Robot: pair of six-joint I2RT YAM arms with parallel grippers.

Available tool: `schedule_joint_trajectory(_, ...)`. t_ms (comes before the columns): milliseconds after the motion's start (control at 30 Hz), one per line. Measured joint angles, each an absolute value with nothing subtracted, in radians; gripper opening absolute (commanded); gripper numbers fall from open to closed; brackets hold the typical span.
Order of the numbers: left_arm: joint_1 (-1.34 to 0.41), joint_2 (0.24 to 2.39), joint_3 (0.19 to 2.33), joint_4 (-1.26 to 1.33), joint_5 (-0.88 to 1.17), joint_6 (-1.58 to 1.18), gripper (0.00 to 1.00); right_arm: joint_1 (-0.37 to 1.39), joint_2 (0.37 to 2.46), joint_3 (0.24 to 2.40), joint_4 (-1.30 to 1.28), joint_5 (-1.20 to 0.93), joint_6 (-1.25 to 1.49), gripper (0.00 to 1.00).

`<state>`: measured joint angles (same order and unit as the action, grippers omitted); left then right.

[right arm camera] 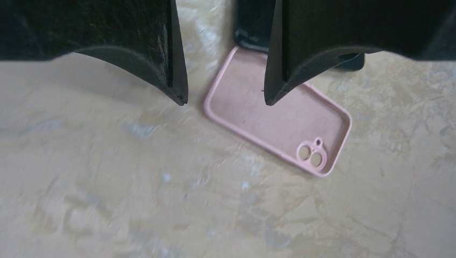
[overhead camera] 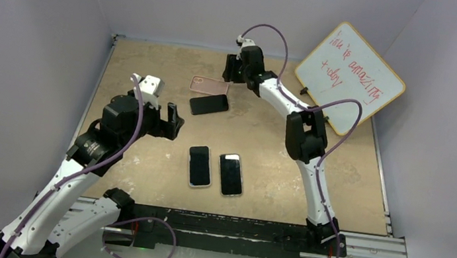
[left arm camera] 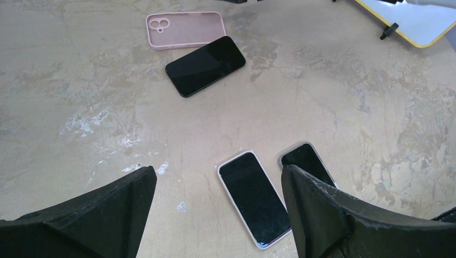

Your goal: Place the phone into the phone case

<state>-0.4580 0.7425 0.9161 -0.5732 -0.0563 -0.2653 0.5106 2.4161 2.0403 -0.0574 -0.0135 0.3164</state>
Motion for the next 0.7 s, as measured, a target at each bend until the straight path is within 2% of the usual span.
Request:
schedule_joint_trajectory(100,-0.458,0.747,0.916,-0.573,-0.056,-0.265,0.9,0.482,2.464,2.132,-0.078,-0.061,0.235,0.56)
schedule_joint_trajectory(300,-0.458,0.75,0.916,-0.573,-0.056,-0.265,0.9,0.451,2.49,2.141,-0.096,-0.132,0.113,0.56)
schedule_joint_trajectory(600,-0.458,0.765,0.916,-0.572,-0.051,-0.265,0.9,0.466,2.574,2.185,-0.091,-0.182,0.083,0.54)
schedule_joint_trajectory(700,-0.458,0.765,0.916,-0.572,-0.052,-0.265,0.9,0.471,2.595,2.196,-0.085,-0.18,0.07,0.48)
